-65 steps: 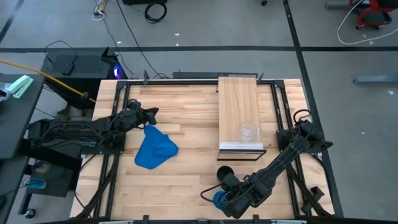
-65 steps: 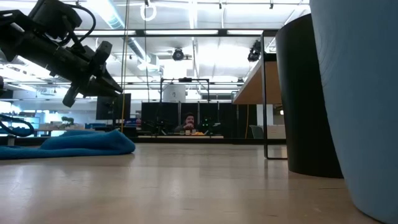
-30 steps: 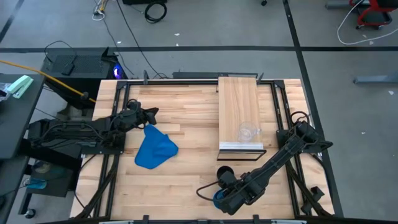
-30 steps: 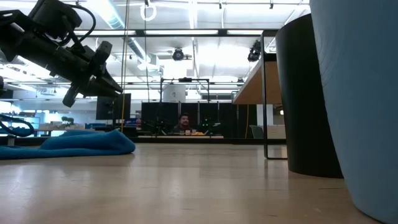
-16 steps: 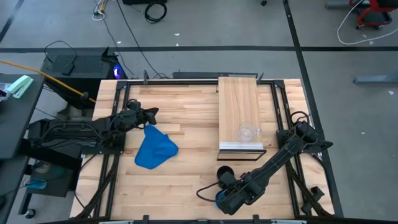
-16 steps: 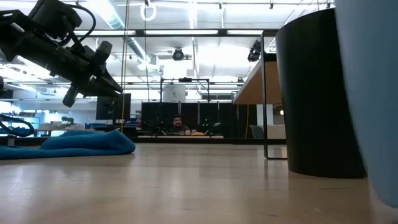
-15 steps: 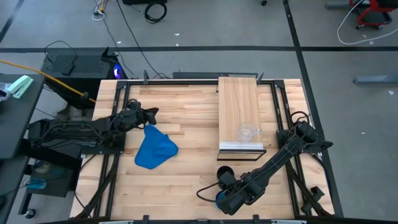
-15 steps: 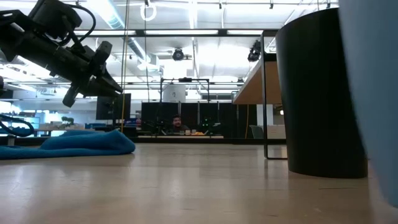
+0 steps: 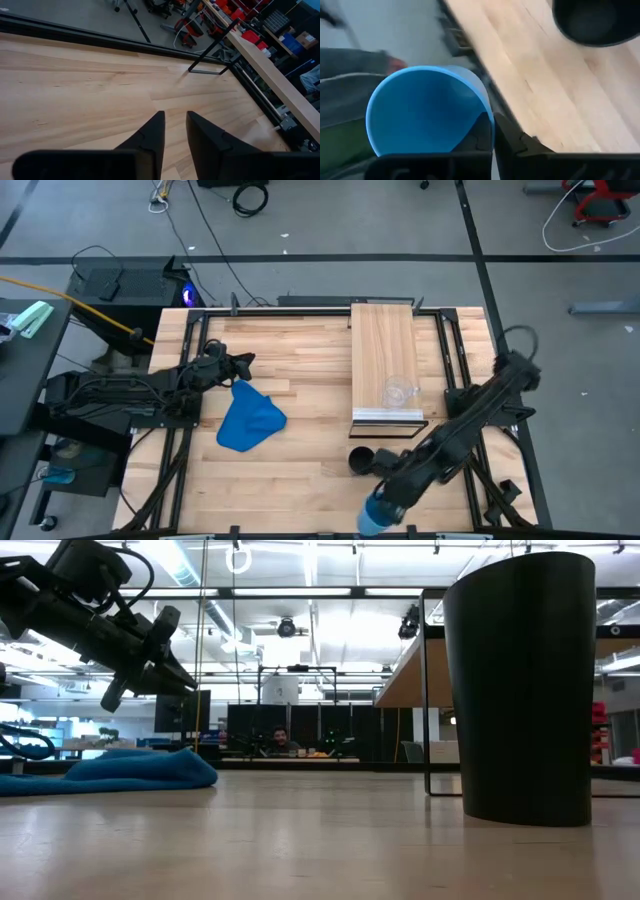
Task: Stack small to large cups/mugs on shelf
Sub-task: Put the blue cup on the shelf
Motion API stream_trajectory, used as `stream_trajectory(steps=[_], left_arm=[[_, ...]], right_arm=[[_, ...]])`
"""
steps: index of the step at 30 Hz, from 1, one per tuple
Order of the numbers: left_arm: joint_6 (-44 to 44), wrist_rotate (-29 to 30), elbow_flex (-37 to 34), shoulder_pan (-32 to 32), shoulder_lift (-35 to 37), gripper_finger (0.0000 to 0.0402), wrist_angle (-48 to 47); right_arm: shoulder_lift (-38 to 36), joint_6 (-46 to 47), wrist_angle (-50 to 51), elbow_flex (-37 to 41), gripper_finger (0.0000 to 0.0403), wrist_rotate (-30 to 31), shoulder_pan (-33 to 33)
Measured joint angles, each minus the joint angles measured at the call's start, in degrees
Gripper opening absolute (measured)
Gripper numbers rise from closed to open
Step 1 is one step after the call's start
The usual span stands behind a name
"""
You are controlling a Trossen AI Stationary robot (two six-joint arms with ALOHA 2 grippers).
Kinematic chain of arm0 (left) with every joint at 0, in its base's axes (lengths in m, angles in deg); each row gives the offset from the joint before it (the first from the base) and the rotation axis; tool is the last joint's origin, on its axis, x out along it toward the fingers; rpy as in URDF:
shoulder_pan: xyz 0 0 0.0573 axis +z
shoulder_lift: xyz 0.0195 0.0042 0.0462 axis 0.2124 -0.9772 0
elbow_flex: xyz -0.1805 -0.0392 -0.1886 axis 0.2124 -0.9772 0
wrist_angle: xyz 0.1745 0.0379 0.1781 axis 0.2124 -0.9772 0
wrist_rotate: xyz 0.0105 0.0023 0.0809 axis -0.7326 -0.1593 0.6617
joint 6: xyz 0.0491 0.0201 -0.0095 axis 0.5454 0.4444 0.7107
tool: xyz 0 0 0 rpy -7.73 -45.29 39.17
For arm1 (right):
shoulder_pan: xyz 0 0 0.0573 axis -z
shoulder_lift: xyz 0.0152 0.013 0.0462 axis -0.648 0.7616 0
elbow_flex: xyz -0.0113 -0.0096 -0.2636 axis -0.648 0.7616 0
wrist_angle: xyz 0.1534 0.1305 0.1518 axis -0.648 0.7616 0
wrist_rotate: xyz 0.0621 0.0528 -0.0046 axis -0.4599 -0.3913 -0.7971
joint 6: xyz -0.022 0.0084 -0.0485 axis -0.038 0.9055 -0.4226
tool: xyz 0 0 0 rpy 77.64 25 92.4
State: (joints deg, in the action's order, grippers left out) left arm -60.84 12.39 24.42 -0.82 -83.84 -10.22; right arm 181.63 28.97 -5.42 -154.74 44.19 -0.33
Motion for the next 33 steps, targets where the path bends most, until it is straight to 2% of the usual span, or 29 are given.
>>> stream_trajectory(steps=[5, 9, 14, 21, 24, 28, 33], left_arm=[[0.0, 0.0, 0.0, 0.0, 0.0, 0.008, 0.0], [0.0, 0.0, 0.0, 0.0, 0.0, 0.0083, 0.0], [0.0, 0.0, 0.0, 0.0, 0.0, 0.009, 0.0], [0.0, 0.0, 0.0, 0.0, 0.0, 0.0087, 0.0], [0.0, 0.0, 0.0, 0.0, 0.0, 0.0083, 0.0], [0.0, 0.0, 0.0, 0.0, 0.0, 0.0085, 0.0], [0.0, 0.0, 0.0, 0.0, 0.0, 0.0091, 0.0]], right_arm=[[-8.4, -5.1, 1.1, -0.1, 0.0002, 7.8, 3.8], [-13.2, -13.4, 1.2, -0.1, 0.0002, 11.0, 10.7], [-16.2, -25.6, 3.9, -0.1, 0.0002, 10.5, 23.6], [-17.4, -37.9, 9.6, -1.1, 0.0002, 9.9, 44.5], [-16.3, -42.1, 18.2, -5.8, 0.0002, 9.5, 52.1], [-13.5, -45.6, 35.1, -17.6, 0.0002, 9.4, 58.7], [-12.7, -45.0, 35.3, -26.8, 0.0002, 3.1, 62.8]])
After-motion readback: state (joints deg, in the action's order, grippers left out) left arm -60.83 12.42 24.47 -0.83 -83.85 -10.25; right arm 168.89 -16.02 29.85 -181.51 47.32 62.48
